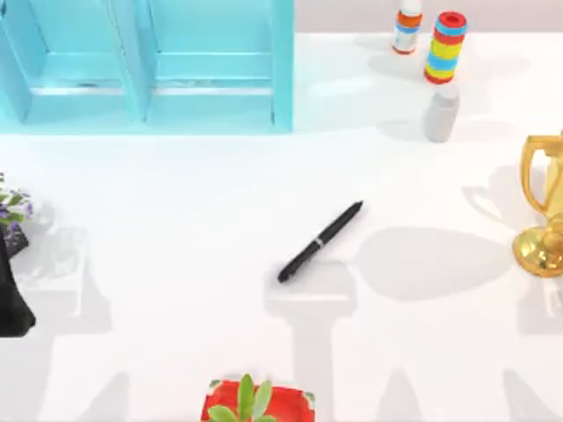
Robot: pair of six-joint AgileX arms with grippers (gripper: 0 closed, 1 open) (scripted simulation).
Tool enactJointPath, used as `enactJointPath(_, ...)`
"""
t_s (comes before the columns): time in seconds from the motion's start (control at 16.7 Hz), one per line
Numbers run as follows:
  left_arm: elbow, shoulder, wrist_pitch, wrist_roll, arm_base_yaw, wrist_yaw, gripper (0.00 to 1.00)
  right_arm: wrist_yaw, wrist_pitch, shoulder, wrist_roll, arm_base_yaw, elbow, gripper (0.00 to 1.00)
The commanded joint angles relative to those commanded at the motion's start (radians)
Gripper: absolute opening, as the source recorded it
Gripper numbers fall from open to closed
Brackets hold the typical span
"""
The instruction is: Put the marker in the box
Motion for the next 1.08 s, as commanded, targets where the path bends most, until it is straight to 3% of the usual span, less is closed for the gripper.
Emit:
enactJointPath(0.24, 0.0, 0.0, 0.0, 0.0, 0.0, 0.0, 1.0, -0.002, -0.009, 0.03, 0.029, 0.022, 0.026, 1.0)
enactJointPath(0.42, 0.0, 0.0, 0.0, 0.0, 0.0, 0.0, 1.0, -0.01, -0.043, 0.152, 0.143, 0.097, 0.125, 1.0)
enactJointPath(1.08, 0.0, 0.0, 0.0, 0.0, 0.0, 0.0, 1.0, -0.065, -0.274, 1.148, 0.892, 0.45, 0.773, 1.0)
